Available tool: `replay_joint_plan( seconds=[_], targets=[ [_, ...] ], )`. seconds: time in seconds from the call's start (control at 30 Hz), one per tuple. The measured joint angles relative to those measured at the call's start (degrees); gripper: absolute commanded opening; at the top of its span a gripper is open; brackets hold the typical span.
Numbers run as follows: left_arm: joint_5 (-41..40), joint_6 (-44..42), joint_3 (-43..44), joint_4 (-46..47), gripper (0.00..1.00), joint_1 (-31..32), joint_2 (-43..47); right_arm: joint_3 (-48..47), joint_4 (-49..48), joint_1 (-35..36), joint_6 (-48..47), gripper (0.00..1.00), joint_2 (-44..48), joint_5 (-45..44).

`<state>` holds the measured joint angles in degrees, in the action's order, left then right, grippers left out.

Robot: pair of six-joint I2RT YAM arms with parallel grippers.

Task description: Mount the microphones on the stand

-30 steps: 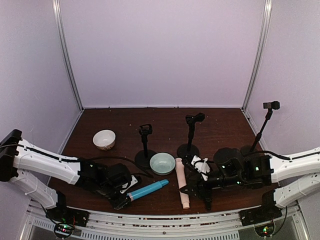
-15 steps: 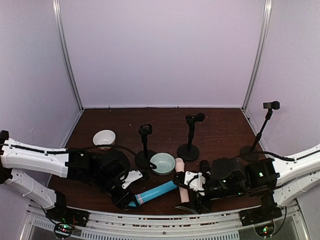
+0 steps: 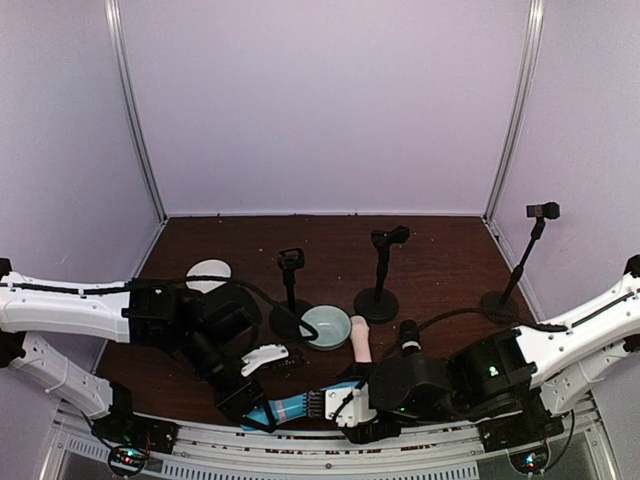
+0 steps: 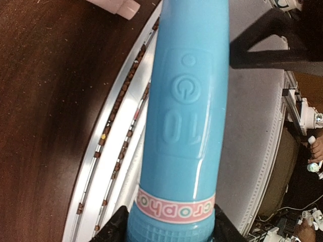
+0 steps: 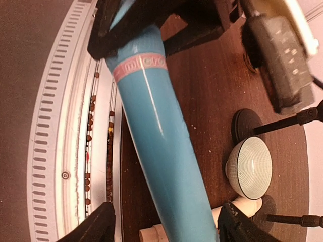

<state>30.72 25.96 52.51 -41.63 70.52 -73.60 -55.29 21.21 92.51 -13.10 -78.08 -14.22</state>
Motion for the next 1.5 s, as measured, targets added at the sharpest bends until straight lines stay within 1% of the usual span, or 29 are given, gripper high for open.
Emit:
replay_joint_plan(
  seconds=[0.07,0.13,0.17,0.2,0.27,0.33,0.4,0.47,0.5,0.63,0.73,0.83,0.9,1.0,1.07,1.13,1.2,1.3,1.43,1.5],
  targets=[
    [1.05,-0.5,0.55,-1.25,0.29,0.0,0.11,-0.81,1.62,0.42,-0.79,0.63,-1.9,-1.2],
    [1.95,-0.87,0.76,-2.27,0.3,0.0,0.5,-1.38,2.64,0.57,-1.66,0.56,-3.1,-2.1],
    [2.47,-1.01,0.76,-2.89,0.32,0.0,0.81,-1.68,3.06,0.63,-2.08,0.49,-3.58,-2.51],
    [2.97,-1.14,0.76,-3.48,0.36,0.0,1.2,-1.92,3.34,0.66,-2.49,0.43,-3.93,-2.8],
    [3.67,-1.27,0.92,-4.09,0.53,0.02,1.86,-2.47,4.11,0.63,-3.32,0.33,-4.35,-3.43],
    [3.48,-1.51,1.81,-5.4,0.65,0.07,2.36,-2.93,4.85,0.66,-4.57,0.27,-4.55,-3.28],
    [2.47,-2.34,3.34,-6.01,0.75,-0.09,2.97,-2.95,5.6,1.2,-4.68,0.25,-4.59,-3.26],
    [0.09,-2.73,5.46,-6.34,0.96,0.09,4.04,-2.89,5.4,1.05,-4.72,0.23,-4.5,-3.43],
    [-1.05,-3.5,6.29,-6.4,0.98,0.15,4.66,-2.75,5.11,0.87,-4.7,0.23,-4.39,-3.43],
    [-8.0,-5.6,11.87,-6.47,0.98,0.2,8.63,0.07,2.47,-1.9,-3.13,0.21,-1.05,-0.02],
    [-13.64,-7.56,14.19,-3.56,0.98,0.2,12.85,3.89,-0.98,-6.03,-0.55,0.21,3.98,4.37],
    [-19.43,-9.92,13.49,2.56,0.98,0.2,17.27,8.61,-6.86,-11.39,3.54,0.19,9.97,10.67],
    [-22.62,-11.32,11.93,8.7,0.98,0.2,18.62,11.04,-10.86,-14.99,6.69,0.18,13.05,14.8],
    [-25.92,-13.27,9.92,17.88,0.98,0.2,18.14,13.4,-16.85,-20.94,11.72,0.18,16.7,21.53],
    [-27.52,-14.03,9.51,24.41,0.95,-0.48,15.76,14.34,-19.67,-24.72,14.64,0.18,18.58,25.7],
    [-27.02,-13.09,9.77,30.16,0.93,-3.02,12.98,15.52,-22.71,-28.17,17.11,0.18,19.82,30.16],
    [-24.74,-10.84,9.86,35.21,0.93,-6.71,9.57,15.65,-26.08,-30.69,19.02,0.18,20.0,33.51],
    [-21.11,-8.46,9.84,41.35,0.92,-10.1,4.79,15.37,-30.1,-32.24,20.83,0.18,19.71,37.4],
    [-16.31,-7.17,12.68,44.85,0.82,-10.73,-0.04,14.58,-32.74,-33.18,22.05,0.18,17.14,40.74],
    [-13.31,-6.51,15.06,46.71,0.73,-11.54,-2.34,13.99,-33.51,-33.48,22.6,0.18,15.5,41.77]
  ],
)
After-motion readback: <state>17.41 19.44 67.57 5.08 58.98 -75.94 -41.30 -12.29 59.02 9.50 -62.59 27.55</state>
